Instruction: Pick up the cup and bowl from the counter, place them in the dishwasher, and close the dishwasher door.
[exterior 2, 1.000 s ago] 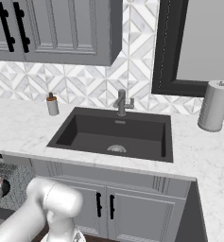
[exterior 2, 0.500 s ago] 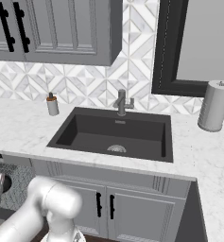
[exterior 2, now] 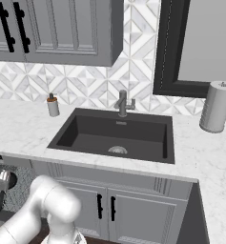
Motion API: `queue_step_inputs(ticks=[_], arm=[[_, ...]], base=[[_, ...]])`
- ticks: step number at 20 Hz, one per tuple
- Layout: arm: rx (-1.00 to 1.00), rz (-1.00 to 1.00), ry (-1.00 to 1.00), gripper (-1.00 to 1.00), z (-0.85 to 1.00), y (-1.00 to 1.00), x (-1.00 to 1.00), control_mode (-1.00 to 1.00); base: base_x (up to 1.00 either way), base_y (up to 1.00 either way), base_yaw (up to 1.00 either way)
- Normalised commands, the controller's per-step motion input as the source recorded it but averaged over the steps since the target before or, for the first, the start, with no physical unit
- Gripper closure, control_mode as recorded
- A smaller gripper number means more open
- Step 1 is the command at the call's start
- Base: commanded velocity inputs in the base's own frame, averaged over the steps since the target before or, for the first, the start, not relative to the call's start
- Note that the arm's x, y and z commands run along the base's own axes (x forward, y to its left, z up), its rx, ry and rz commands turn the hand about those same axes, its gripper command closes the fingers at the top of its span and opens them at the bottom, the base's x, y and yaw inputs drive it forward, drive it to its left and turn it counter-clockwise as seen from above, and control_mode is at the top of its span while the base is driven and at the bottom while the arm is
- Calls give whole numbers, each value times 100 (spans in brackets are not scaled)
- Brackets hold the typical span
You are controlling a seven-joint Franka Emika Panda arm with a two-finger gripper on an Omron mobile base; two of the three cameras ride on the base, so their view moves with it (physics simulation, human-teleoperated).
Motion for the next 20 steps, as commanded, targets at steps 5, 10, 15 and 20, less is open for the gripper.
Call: queue_step_inputs(ticks=[5,10,15,20], arm=[[0,0,-11,100,-54,3,33,-100],[0,0,-11,100,-26,9,14,-100],[0,-3,-3,-100,-1,16,34,-100],[0,-3,-1,-100,0,4,19,-100]], base=[[0,0,0],[0,0,0],[0,0,0],[0,0,0]])
